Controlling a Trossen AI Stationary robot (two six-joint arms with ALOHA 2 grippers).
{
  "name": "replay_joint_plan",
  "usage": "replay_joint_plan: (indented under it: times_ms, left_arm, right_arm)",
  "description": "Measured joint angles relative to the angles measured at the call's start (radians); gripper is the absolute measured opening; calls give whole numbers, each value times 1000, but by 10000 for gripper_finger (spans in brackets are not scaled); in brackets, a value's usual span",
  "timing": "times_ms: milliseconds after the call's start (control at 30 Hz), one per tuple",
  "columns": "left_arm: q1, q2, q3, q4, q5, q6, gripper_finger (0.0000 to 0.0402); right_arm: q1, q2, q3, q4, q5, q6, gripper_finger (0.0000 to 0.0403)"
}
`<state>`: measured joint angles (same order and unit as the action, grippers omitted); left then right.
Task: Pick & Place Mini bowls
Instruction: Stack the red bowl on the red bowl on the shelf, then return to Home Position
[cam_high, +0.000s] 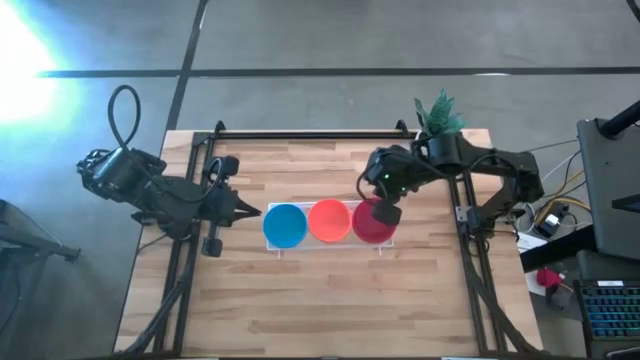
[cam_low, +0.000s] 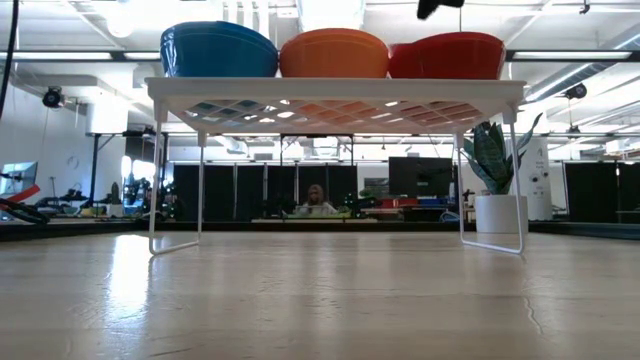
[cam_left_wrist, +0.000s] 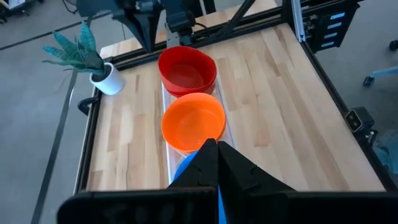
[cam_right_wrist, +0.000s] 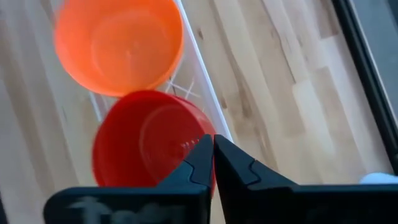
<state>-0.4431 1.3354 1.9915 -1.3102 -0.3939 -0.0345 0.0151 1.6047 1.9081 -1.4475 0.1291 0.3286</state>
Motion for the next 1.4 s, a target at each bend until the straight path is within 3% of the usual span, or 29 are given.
replay_joint_plan:
  times_ms: [567, 900, 1100, 1400]
  left_arm:
    - [0, 0, 0, 0, 0, 0, 0]
    - [0, -30, -1, -10, -58, -20, 0]
    - [0, -106, -1, -7, -87, -21, 0]
    - [0, -269, -135, 100, -102, -15, 0]
  right_arm:
    - [0, -1, -184, 50, 2, 2, 8]
    - [28, -62, -65, 52, 31, -3, 8]
    - [92, -162, -14, 147, 30, -70, 8]
    - [213, -393, -151, 359, 18, -126, 8]
